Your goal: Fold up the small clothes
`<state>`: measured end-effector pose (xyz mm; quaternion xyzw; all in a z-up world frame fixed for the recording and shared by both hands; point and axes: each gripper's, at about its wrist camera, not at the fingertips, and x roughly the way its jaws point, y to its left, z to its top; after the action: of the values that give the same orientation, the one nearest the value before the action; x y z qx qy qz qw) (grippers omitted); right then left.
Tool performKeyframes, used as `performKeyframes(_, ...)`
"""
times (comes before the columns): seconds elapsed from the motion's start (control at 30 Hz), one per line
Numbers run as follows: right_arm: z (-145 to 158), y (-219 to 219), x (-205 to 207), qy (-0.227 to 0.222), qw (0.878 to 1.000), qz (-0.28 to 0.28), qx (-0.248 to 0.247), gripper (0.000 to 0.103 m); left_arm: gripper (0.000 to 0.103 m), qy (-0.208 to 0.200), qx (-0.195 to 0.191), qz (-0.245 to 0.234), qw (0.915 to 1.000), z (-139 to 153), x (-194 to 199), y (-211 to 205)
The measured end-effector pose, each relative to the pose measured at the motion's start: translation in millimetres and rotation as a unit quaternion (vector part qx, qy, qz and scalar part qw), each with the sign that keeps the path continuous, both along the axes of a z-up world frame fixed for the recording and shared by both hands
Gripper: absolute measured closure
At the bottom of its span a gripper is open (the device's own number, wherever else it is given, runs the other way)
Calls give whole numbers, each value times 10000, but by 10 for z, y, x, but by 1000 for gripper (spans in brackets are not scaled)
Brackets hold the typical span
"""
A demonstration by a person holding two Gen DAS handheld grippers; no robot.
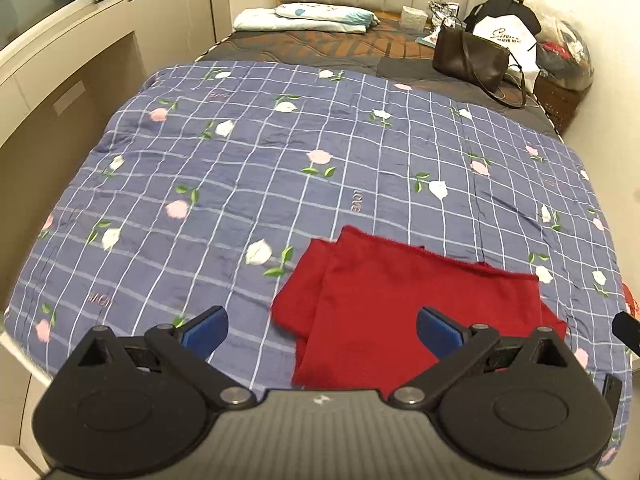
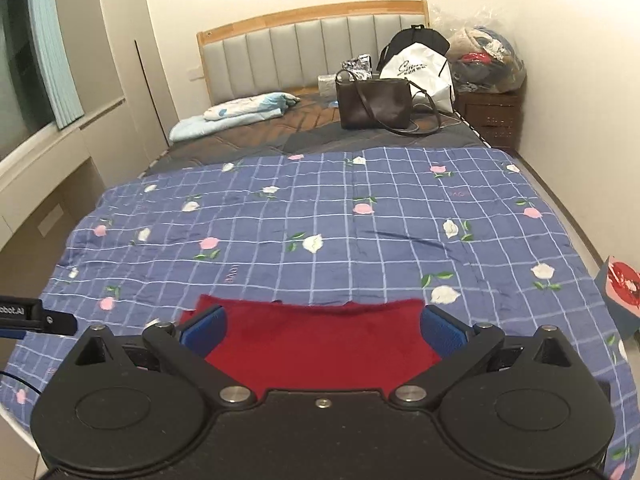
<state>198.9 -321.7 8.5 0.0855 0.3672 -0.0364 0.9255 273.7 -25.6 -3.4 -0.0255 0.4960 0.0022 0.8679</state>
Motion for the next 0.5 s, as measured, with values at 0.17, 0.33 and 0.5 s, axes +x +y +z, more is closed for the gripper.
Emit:
performKeyframes(0.17,62,263,-502,47,10000,-38,29,1,1,-31,-78,36,10000,42,-476,222)
performKeyframes(0.33,170,517,-925,157,9996,63,-205,1,1,11,-83,-12,10000,24,-888,359)
performKeyframes(0.5,305,626,-1098,129,9993,86,-351,1,0,54,-187,-34,9998,13,-1172,425)
